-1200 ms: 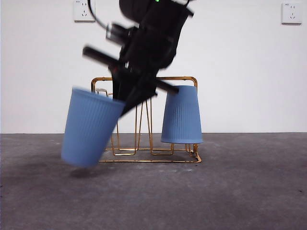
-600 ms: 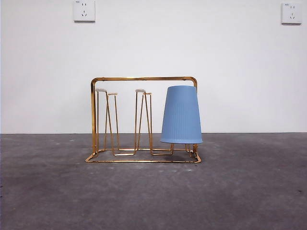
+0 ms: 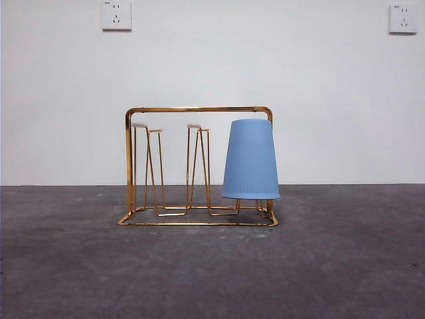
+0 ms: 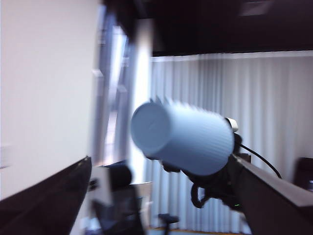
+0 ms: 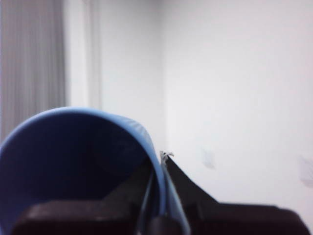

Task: Pick up cup 1,put cup 1 in the cup rack,pick up cup 2,put cup 2 in the cup rack

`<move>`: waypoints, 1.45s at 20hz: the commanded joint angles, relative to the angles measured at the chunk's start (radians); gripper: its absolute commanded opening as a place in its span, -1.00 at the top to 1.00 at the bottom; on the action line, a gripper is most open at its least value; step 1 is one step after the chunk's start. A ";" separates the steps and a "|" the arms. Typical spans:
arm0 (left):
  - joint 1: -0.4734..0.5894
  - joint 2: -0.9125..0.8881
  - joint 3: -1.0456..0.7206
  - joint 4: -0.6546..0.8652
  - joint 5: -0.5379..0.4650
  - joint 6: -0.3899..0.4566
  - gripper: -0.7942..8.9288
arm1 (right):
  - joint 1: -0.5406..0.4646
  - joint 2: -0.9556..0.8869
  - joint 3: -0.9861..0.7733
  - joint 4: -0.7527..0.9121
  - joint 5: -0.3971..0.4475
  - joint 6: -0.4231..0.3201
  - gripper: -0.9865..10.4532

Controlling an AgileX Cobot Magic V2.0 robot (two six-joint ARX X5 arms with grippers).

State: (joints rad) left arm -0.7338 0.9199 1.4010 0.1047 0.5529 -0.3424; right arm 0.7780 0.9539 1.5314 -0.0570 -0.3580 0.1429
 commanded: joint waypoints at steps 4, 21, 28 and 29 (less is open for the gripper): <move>0.002 0.126 -0.004 0.270 0.124 -0.224 -0.15 | 0.002 0.031 -0.009 0.089 -0.092 0.016 0.85; -0.001 0.296 -0.004 0.685 0.179 -0.475 -0.15 | 0.002 0.103 -0.009 0.140 -0.096 0.014 0.85; 0.000 0.298 -0.004 0.697 0.180 -0.493 -0.13 | 0.002 0.165 -0.009 0.189 -0.114 0.014 0.85; 0.000 0.298 -0.004 0.697 0.180 -0.493 -0.12 | 0.002 0.168 -0.009 0.199 -0.114 0.015 0.85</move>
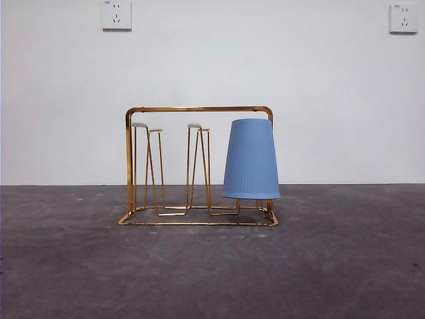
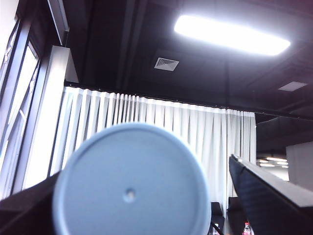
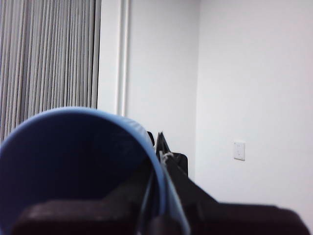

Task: Pick up cup 1,put cup 1 in the cup rack,pick up cup 2,put cup 2 in the cup rack

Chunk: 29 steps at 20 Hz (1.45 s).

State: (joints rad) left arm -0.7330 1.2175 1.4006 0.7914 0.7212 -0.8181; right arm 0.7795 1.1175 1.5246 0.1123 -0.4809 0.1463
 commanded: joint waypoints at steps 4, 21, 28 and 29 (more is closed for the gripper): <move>-0.001 0.000 -0.003 0.011 0.010 -0.017 0.43 | 0.000 0.004 -0.002 0.031 0.008 0.011 0.85; 0.078 -0.013 -0.003 0.010 -0.014 -0.059 0.85 | 0.000 -0.032 -0.002 -0.114 0.009 -0.021 0.48; 0.199 -0.051 -0.003 -0.076 0.013 -0.076 0.85 | -0.001 -0.158 -0.002 -0.361 0.098 -0.116 0.49; 0.225 -0.058 -0.003 -0.136 0.033 -0.058 0.85 | -0.001 -0.178 -0.002 -0.434 0.138 -0.142 0.49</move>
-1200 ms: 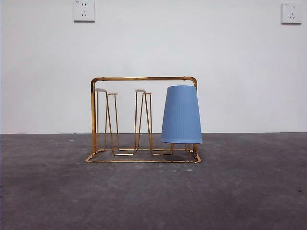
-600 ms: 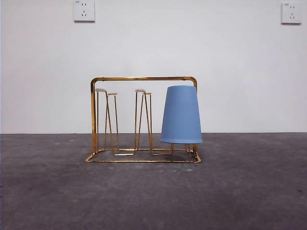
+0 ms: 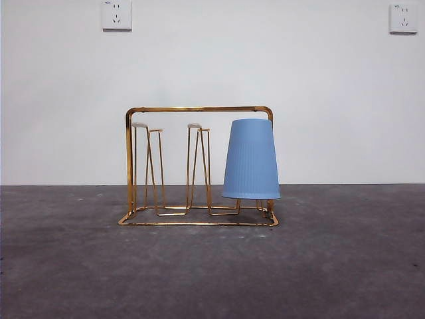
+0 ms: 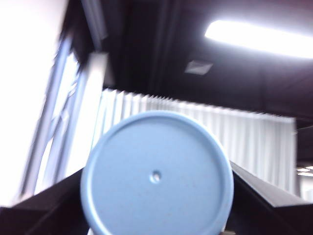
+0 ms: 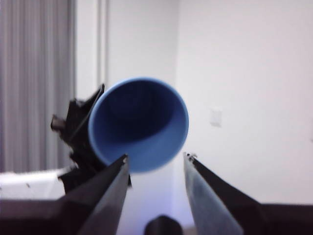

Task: Pick up cup 1,put cup 1 in the cup rack,pick up cup 2,put cup 2 in the cup rack

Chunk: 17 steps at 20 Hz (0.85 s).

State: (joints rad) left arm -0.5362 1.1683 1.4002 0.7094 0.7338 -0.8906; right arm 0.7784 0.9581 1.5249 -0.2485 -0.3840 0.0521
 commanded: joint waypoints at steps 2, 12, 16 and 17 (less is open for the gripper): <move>0.079 -0.028 -0.003 -0.224 0.032 0.106 0.85 | 0.000 -0.064 -0.003 -0.211 0.119 -0.100 0.49; 0.130 -0.068 -0.003 -1.045 -0.389 0.731 0.85 | 0.000 -0.154 -0.003 -0.458 0.282 -0.163 0.49; 0.122 -0.041 -0.003 -1.191 -0.552 0.844 0.85 | 0.000 -0.158 -0.003 -0.463 0.288 -0.166 0.49; 0.119 -0.037 -0.003 -1.205 -0.578 0.851 0.85 | 0.000 -0.158 -0.003 -0.464 0.288 -0.166 0.49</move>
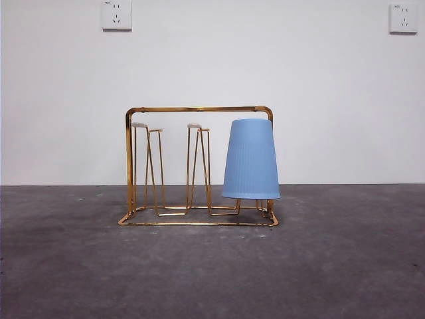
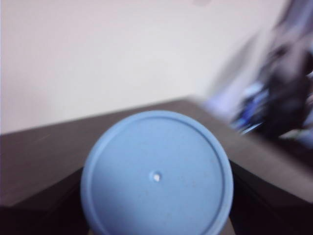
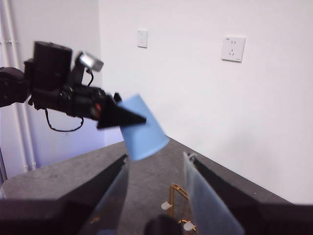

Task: Pick up cup 1,put cup 1 in the cup rack,pick up cup 2,put cup 2 in the cup rack

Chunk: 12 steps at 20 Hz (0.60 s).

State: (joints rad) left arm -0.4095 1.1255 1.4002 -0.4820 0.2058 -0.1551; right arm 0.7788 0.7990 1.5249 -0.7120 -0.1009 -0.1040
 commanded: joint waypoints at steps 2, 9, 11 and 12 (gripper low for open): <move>-0.011 0.021 -0.003 -0.027 -0.071 0.116 0.85 | 0.000 0.002 -0.003 -0.008 0.005 -0.010 0.49; -0.010 0.056 -0.038 -0.026 -0.156 0.153 0.85 | 0.000 0.003 -0.003 -0.056 0.012 -0.013 0.49; -0.011 0.057 -0.089 0.029 -0.155 0.136 0.85 | 0.000 0.003 -0.003 -0.067 0.016 -0.017 0.49; -0.011 0.057 -0.114 0.056 -0.154 0.118 0.85 | 0.000 0.003 -0.003 -0.072 0.016 -0.020 0.49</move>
State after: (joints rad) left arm -0.4183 1.1786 1.3090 -0.4484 0.0513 -0.0265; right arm 0.7788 0.8017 1.5249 -0.7872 -0.0860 -0.1135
